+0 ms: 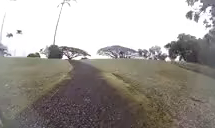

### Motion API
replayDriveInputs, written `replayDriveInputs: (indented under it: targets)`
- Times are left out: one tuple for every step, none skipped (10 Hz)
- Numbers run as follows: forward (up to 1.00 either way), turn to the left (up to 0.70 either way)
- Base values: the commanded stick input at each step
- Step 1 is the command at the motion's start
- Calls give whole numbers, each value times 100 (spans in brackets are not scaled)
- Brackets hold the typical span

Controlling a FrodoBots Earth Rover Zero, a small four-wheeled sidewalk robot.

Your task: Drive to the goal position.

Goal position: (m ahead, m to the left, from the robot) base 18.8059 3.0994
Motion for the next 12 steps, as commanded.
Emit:
replayDriveInputs:
  targets:
    - [70,0]
    - [70,0]
    - [70,0]
    - [70,0]
    - [70,0]
    - [70,0]
    - [70,0]
    - [70,0]
    - [70,0]
    - [70,0]
    - [70,0]
    - [70,0]
